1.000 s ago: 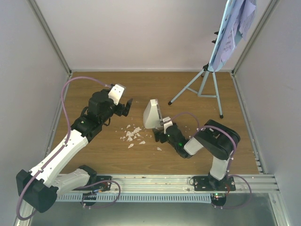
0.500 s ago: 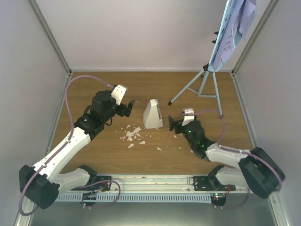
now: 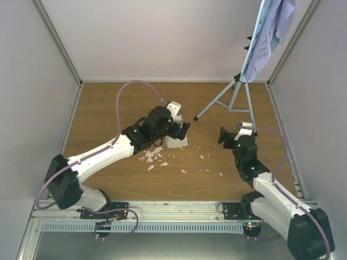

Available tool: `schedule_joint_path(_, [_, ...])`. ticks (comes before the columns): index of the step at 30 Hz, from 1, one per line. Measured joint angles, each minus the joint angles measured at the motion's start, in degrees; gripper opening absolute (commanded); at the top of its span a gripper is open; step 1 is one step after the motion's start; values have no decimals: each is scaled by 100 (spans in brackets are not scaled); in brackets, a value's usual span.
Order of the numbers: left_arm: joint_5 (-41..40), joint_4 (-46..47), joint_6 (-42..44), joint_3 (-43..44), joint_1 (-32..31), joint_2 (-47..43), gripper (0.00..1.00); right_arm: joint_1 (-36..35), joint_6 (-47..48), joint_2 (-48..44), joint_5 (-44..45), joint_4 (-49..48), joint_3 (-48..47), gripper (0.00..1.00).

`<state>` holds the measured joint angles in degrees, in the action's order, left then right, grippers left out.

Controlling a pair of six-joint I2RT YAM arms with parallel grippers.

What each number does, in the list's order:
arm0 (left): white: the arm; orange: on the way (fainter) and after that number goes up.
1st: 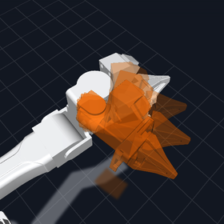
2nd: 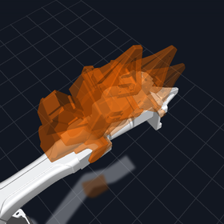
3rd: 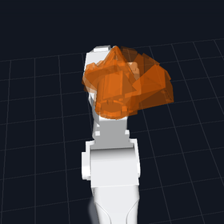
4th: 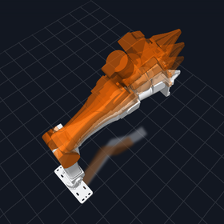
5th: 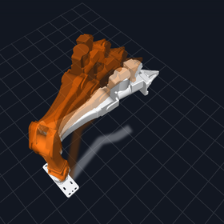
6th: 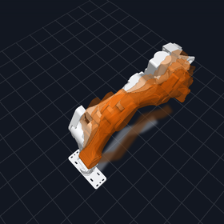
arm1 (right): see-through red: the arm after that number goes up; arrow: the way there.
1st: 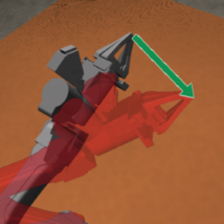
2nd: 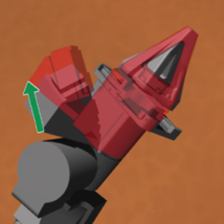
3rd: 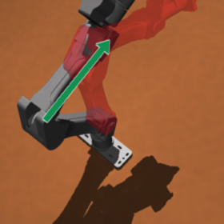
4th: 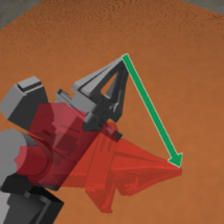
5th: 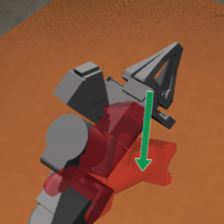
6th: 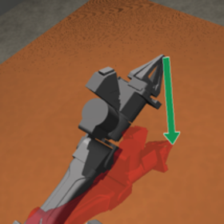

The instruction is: Pack up the instrument practice props

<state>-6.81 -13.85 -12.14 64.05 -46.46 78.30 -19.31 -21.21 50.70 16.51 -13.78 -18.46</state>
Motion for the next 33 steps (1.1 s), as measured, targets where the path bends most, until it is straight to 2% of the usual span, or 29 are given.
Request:
schedule_joint_path(5, [-564, -83, -511, 420, -7, 935, 99, 103, -66, -380, 2, 275, 33, 99])
schedule_joint_path(13, [-1075, -223, -874, 1023, -122, 1631, 99, 166, -70, -673, 39, 398, 205, 100])
schedule_joint_path(21, [-1613, -221, -1003, 907, -219, 1755, 76, 170, -70, -758, 142, 553, 208, 100])
schedule_joint_path(28, [-1904, -282, -927, 828, -308, 1703, 73, 175, -70, -940, 162, 614, 216, 100])
schedule_joint_path(30, [-1878, -315, -931, 732, -313, 1620, 70, 177, -72, -990, 162, 621, 240, 100])
schedule_joint_path(33, [-1827, -358, -942, 651, -339, 1550, 59, 177, -72, -1023, 164, 634, 269, 100])
